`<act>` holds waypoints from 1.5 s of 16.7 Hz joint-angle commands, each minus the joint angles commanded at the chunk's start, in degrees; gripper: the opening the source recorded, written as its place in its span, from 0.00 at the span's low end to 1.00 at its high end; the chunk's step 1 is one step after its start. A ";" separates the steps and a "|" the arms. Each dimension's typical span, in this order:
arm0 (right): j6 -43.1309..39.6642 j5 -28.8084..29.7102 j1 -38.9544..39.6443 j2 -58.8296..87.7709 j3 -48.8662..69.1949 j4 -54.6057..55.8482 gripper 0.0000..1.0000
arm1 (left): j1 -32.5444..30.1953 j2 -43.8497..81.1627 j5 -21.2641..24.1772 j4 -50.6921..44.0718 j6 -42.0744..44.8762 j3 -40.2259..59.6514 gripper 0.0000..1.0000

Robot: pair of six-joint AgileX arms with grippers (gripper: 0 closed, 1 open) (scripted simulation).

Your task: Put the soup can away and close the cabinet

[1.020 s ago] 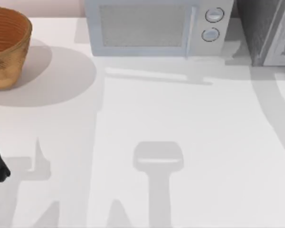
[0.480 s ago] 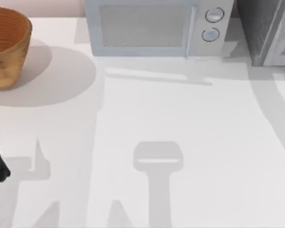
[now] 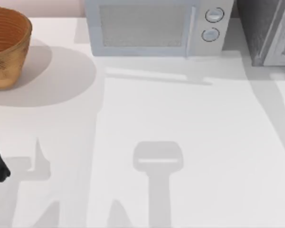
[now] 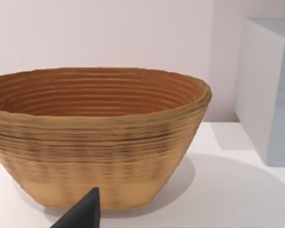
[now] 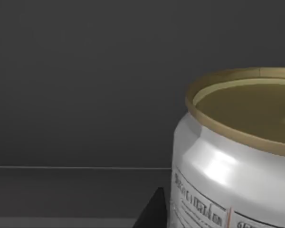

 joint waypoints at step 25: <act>-0.08 -3.02 -4.19 33.34 45.23 -11.24 0.00 | 0.00 0.00 0.00 0.00 0.00 0.00 1.00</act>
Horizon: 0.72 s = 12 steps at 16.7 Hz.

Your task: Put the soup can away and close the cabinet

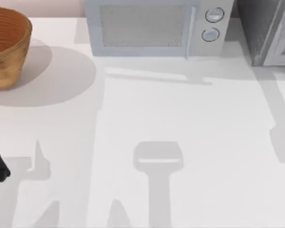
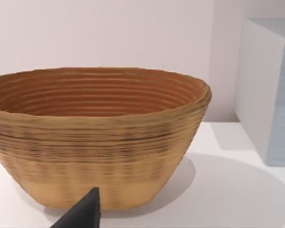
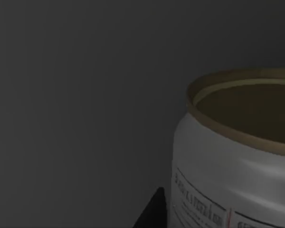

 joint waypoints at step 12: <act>0.00 0.00 0.00 0.00 0.00 0.00 0.53 | 0.00 0.00 0.00 0.00 0.00 0.00 1.00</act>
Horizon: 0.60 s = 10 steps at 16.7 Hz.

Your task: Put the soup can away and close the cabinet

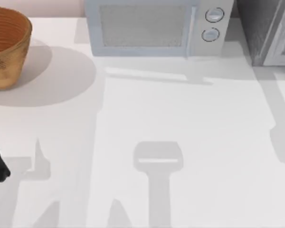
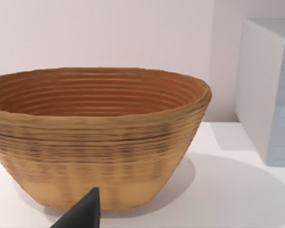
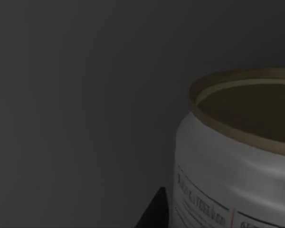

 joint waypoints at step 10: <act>0.00 0.00 0.00 0.00 0.00 0.00 1.00 | 0.00 0.00 0.00 0.00 0.00 0.00 1.00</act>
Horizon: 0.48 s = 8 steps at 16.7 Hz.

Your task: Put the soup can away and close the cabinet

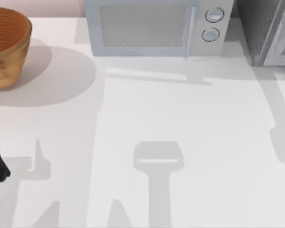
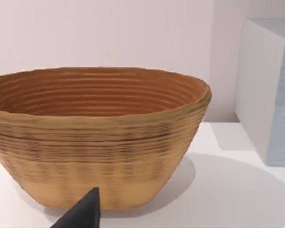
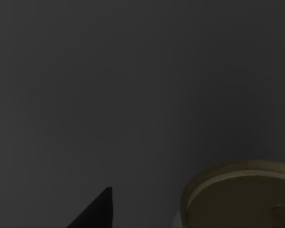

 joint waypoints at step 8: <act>-0.30 0.28 -0.37 -1.49 -0.80 1.01 1.00 | 0.00 0.00 0.00 0.00 0.00 0.00 1.00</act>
